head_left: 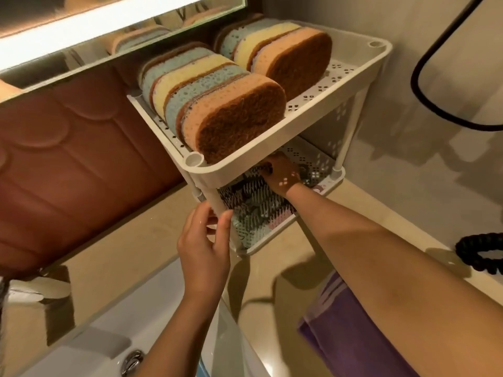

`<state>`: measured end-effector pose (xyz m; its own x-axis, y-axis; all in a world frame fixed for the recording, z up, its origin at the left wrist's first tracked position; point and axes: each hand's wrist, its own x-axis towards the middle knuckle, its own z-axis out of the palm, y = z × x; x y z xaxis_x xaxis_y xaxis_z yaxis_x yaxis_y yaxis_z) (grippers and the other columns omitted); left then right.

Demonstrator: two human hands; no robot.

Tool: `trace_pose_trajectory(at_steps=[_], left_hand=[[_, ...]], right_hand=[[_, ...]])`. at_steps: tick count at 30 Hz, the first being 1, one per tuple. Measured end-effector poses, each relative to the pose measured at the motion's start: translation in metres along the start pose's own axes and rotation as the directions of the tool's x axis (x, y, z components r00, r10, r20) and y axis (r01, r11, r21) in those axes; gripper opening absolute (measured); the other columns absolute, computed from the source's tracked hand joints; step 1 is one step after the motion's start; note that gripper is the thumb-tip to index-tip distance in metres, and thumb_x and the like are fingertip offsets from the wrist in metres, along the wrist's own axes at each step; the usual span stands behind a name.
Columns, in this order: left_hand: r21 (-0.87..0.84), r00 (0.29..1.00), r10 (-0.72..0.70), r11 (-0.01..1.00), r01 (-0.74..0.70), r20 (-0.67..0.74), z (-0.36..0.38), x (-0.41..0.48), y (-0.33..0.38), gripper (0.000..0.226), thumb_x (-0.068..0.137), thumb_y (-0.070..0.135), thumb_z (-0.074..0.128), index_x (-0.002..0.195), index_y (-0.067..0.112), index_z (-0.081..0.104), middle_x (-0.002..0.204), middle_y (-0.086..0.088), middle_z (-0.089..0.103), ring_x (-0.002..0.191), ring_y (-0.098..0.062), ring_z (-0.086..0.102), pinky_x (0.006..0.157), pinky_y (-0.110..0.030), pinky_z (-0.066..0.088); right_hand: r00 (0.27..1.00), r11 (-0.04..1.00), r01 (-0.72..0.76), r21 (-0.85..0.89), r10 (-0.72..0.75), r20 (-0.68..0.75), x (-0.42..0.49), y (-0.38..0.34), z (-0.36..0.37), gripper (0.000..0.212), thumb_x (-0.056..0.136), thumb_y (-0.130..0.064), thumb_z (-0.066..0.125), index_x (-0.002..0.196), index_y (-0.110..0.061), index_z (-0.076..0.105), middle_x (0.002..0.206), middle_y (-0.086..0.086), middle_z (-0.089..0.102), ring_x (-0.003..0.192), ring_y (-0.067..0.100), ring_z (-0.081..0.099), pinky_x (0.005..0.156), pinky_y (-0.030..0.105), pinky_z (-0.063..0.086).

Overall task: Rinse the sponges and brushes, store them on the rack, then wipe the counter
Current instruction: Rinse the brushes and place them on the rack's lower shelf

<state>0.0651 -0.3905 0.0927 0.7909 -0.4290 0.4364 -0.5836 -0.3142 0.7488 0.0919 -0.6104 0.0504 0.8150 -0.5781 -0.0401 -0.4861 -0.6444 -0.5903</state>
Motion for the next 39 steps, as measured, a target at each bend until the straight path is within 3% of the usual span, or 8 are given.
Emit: trace_pose_trajectory(at_steps=[5, 9, 14, 23, 26, 30, 34, 39], left_hand=[[-0.022, 0.998, 0.018, 1.000, -0.020, -0.060, 0.006, -0.002, -0.002, 0.033, 0.089, 0.036, 0.047, 0.098, 0.009, 0.063, 0.080, 0.006, 0.057, 0.074, 0.000, 0.052, 0.060, -0.006, 0.038], [-0.027, 0.996, 0.019, 0.999, -0.021, -0.091, 0.009, -0.002, -0.005, 0.023, 0.089, 0.035, 0.048, 0.094, 0.016, 0.061, 0.078, 0.019, 0.051, 0.072, 0.005, 0.050, 0.059, -0.006, 0.037], [-0.020, 0.995, 0.038, 0.999, -0.040, -0.092, 0.010, -0.002, -0.006, 0.013, 0.089, 0.035, 0.048, 0.096, 0.026, 0.055, 0.078, 0.009, 0.055, 0.072, 0.004, 0.050, 0.059, -0.008, 0.038], [-0.023, 0.999, 0.026, 0.999, -0.027, -0.042, 0.007, -0.001, -0.005, 0.015, 0.089, 0.037, 0.046, 0.097, 0.028, 0.055, 0.080, 0.006, 0.059, 0.070, -0.003, 0.052, 0.057, -0.013, 0.040], [-0.043, 1.000, -0.017, 0.999, 0.017, -0.003, 0.005, -0.002, -0.001, 0.020, 0.089, 0.041, 0.045, 0.099, 0.028, 0.057, 0.083, 0.005, 0.061, 0.072, -0.008, 0.055, 0.058, -0.017, 0.042], [-0.044, 0.996, -0.069, 0.997, 0.071, 0.052, -0.001, 0.001, 0.007, 0.007, 0.093, 0.032, 0.053, 0.097, 0.028, 0.058, 0.082, 0.009, 0.060, 0.075, -0.005, 0.054, 0.057, -0.010, 0.039], [-0.155, 0.967, -0.220, 0.959, 0.239, 0.126, -0.012, 0.001, 0.019, 0.010, 0.091, 0.023, 0.056, 0.101, 0.022, 0.058, 0.091, 0.009, 0.060, 0.084, 0.002, 0.054, 0.066, -0.008, 0.043], [-0.046, 0.806, -0.438, 0.868, 0.495, 0.399, -0.034, -0.019, 0.010, 0.018, 0.090, 0.025, 0.058, 0.102, 0.012, 0.058, 0.101, -0.005, 0.061, 0.096, -0.021, 0.058, 0.085, -0.036, 0.047]], right_hand=[[0.997, 0.996, 0.067, 0.051, -0.065, -0.032, 0.022, -0.004, 0.006, 0.030, 0.093, -0.021, 0.052, 0.119, -0.008, 0.060, 0.128, 0.018, 0.055, 0.120, 0.037, 0.050, 0.099, 0.049, 0.041], [0.991, 0.994, 0.111, -0.002, -0.110, 0.071, 0.033, -0.007, 0.009, 0.034, 0.095, -0.018, 0.049, 0.126, -0.007, 0.056, 0.136, 0.016, 0.052, 0.127, 0.034, 0.044, 0.105, 0.046, 0.036], [0.981, 0.993, 0.118, 0.030, -0.121, 0.154, 0.032, -0.006, 0.010, 0.035, 0.094, -0.015, 0.052, 0.127, -0.004, 0.055, 0.137, 0.016, 0.051, 0.128, 0.034, 0.044, 0.107, 0.040, 0.035], [0.978, 0.993, 0.115, -0.041, -0.106, 0.178, 0.018, -0.010, -0.008, 0.027, 0.097, -0.019, 0.043, 0.120, -0.017, 0.058, 0.129, 0.018, 0.055, 0.119, 0.036, 0.050, 0.101, 0.042, 0.040], [0.979, 0.990, 0.130, -0.056, -0.120, 0.165, 0.004, -0.014, -0.018, 0.015, 0.097, -0.021, 0.044, 0.094, -0.026, 0.057, 0.121, 0.020, 0.059, 0.112, 0.035, 0.054, 0.093, 0.039, 0.042], [0.978, 0.992, 0.120, -0.042, -0.110, 0.178, -0.023, -0.018, -0.030, 0.028, 0.095, -0.018, 0.047, 0.119, -0.011, 0.060, 0.126, 0.013, 0.058, 0.117, 0.032, 0.052, 0.096, 0.035, 0.043], [0.967, 0.991, 0.128, -0.024, -0.120, 0.224, -0.059, -0.023, -0.042, 0.030, 0.092, -0.015, 0.052, 0.120, -0.015, 0.061, 0.125, 0.009, 0.061, 0.115, 0.027, 0.056, 0.097, 0.033, 0.046], [0.937, 0.997, 0.066, 0.049, -0.079, 0.340, -0.109, -0.043, -0.060, 0.026, 0.092, -0.022, 0.054, 0.117, -0.022, 0.062, 0.116, -0.001, 0.064, 0.107, 0.018, 0.058, 0.093, 0.032, 0.047]])
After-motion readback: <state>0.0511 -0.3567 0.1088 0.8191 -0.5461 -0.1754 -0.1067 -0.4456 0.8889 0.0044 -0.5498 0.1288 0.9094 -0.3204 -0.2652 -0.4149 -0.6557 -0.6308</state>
